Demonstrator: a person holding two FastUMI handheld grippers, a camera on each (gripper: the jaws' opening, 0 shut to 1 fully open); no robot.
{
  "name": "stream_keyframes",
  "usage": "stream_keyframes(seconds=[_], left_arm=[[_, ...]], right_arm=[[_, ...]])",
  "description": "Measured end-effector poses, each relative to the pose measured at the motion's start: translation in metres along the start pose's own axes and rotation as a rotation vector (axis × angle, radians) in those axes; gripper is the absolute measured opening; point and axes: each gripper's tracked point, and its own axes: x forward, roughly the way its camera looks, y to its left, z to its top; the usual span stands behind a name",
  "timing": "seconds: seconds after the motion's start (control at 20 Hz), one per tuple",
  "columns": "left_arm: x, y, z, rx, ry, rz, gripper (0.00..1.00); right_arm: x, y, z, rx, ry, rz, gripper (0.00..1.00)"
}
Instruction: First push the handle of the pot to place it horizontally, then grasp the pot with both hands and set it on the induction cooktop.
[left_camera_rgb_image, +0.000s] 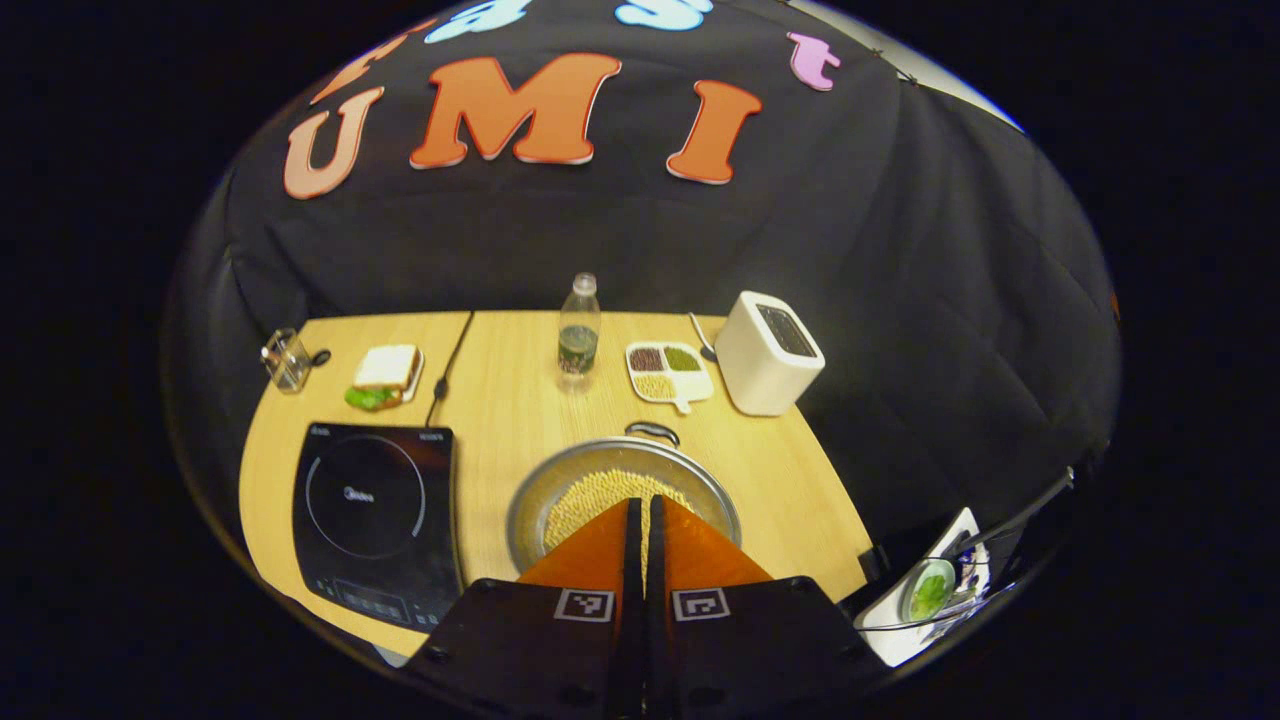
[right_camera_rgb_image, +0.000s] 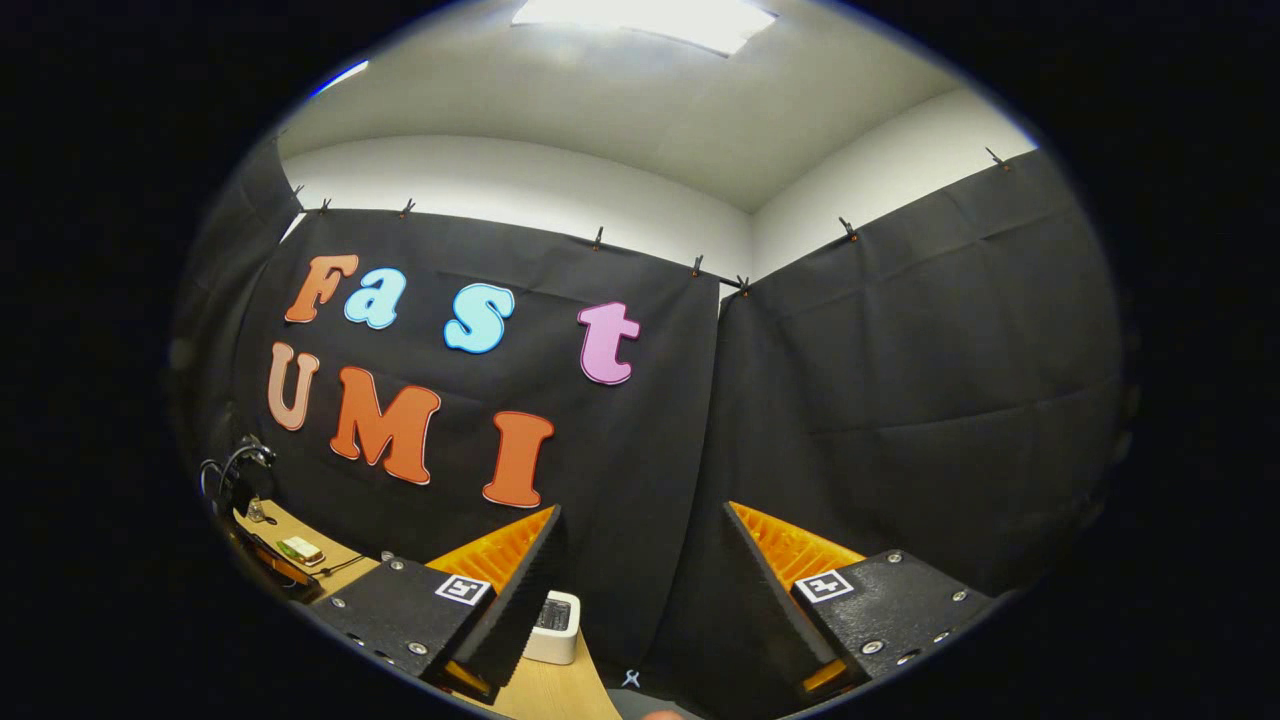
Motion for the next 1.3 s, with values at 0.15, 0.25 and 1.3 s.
stream_keyframes(seconds=[0.15, 0.25, 1.3], left_arm=[[0.011, 0.000, -0.042, -0.066, 0.107, 0.012, 0.08], [0.015, -0.002, -0.069, -0.103, 0.164, 0.023, 0.08], [0.063, 0.003, -0.216, -0.485, 0.523, 0.052, 0.08]], right_arm=[[0.001, -0.004, -0.016, 0.001, 0.026, 0.013, 0.95], [0.000, -0.005, -0.026, 0.011, 0.041, 0.028, 0.95], [-0.003, 0.001, -0.093, 0.077, 0.194, 0.083, 0.95]])
